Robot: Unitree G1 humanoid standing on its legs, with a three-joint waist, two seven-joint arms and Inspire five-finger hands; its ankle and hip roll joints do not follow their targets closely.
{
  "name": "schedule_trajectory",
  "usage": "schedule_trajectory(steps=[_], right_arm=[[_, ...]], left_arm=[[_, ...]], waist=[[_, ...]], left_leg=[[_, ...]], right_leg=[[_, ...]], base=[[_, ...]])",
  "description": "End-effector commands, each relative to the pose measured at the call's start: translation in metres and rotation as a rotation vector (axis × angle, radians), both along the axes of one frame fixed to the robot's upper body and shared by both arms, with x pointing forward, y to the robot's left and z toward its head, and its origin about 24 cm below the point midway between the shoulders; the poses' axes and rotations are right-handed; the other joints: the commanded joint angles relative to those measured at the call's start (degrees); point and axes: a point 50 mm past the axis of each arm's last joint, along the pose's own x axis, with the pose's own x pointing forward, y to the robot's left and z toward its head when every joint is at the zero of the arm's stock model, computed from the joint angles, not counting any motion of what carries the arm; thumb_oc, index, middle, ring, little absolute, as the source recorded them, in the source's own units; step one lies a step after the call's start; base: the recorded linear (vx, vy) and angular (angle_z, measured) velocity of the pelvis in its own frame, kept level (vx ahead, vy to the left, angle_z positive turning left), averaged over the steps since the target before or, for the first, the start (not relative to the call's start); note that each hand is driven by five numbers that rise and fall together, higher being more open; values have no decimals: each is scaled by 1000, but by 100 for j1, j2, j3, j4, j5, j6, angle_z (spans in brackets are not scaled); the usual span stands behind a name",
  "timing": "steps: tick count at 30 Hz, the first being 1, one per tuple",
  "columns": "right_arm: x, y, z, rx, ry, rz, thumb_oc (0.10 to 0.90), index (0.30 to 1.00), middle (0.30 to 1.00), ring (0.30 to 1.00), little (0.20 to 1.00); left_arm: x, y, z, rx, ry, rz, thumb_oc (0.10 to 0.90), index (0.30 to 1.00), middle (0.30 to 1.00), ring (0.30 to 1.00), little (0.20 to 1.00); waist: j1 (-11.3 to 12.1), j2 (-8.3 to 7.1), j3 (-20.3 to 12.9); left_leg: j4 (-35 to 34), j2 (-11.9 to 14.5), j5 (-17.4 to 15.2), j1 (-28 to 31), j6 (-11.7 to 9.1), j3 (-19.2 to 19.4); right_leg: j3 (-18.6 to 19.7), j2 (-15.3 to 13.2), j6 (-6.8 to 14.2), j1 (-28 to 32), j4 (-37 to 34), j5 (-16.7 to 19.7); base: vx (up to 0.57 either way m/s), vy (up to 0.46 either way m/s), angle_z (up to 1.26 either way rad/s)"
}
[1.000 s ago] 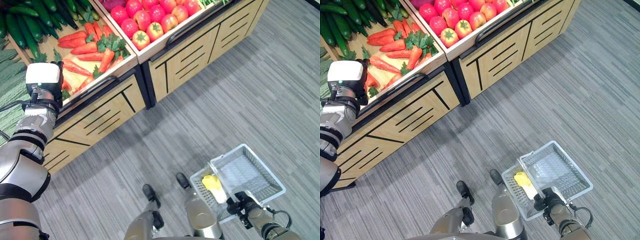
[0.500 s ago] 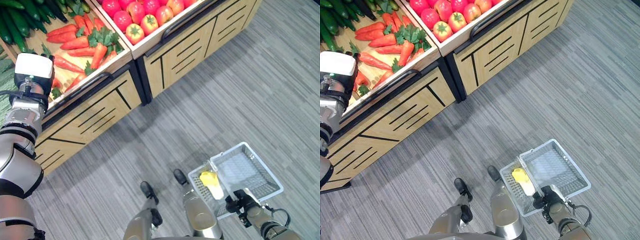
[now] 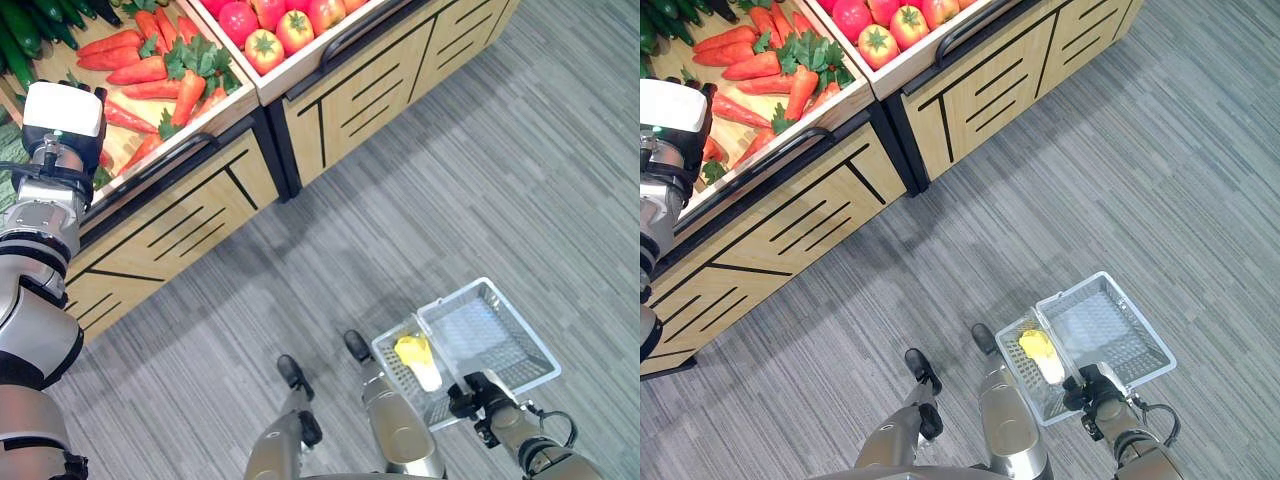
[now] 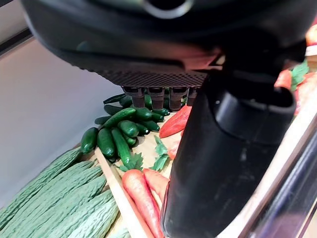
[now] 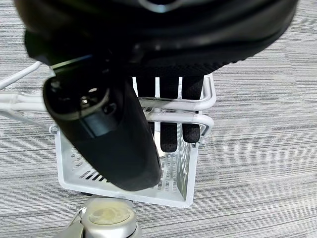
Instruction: Get the vegetables into the basket
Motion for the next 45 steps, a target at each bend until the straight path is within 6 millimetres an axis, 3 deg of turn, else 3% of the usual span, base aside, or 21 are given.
schedule_trajectory(steps=[1,8,20,34,39,45], right_arm=[[-32,-14,-8,-52,114,22,400,300,300,300,300],[-25,-13,-5,-53,94,33,400,300,300,300,300],[-30,-18,-5,-78,113,20,400,300,300,300,300],[-12,-10,-1,-75,67,66,400,300,300,300,300],[-17,-12,-3,-77,78,62,400,300,300,300,300],[-38,-16,-9,-76,132,31,400,300,300,300,300]], left_arm=[[-21,23,70,61,-247,108,900,1000,1000,1000,1000],[-20,26,60,33,-219,135,900,1000,1000,1000,1000],[-21,27,61,-3,-249,130,900,1000,1000,1000,1000],[-18,26,51,-14,-220,129,900,1000,1000,1000,1000],[-12,16,37,-55,-219,70,900,1000,1000,1000,1000],[-9,5,6,-74,-168,-10,900,1000,1000,1000,1000]], waist=[[18,192,-395],[3,153,-263],[16,134,-143],[8,97,-112],[50,60,-168],[177,1,-402]], left_leg=[[19,168,-153,232,-628,-403],[19,149,-131,150,-623,-404],[19,172,-123,79,-629,-383],[19,216,-75,59,-653,-345],[19,246,-101,274,-666,-385],[19,206,-217,731,-613,-543]], right_leg=[[-243,-22,282,-213,-258,282],[-236,8,269,-297,-256,323],[-230,44,263,-347,-276,339],[-249,121,232,-389,-293,395],[-283,128,211,-209,-243,308],[-396,60,186,323,-213,114]], base=[[0,0,0],[0,0,0],[1,-3,-1],[0,0,0],[33,1,0],[60,-24,1]])
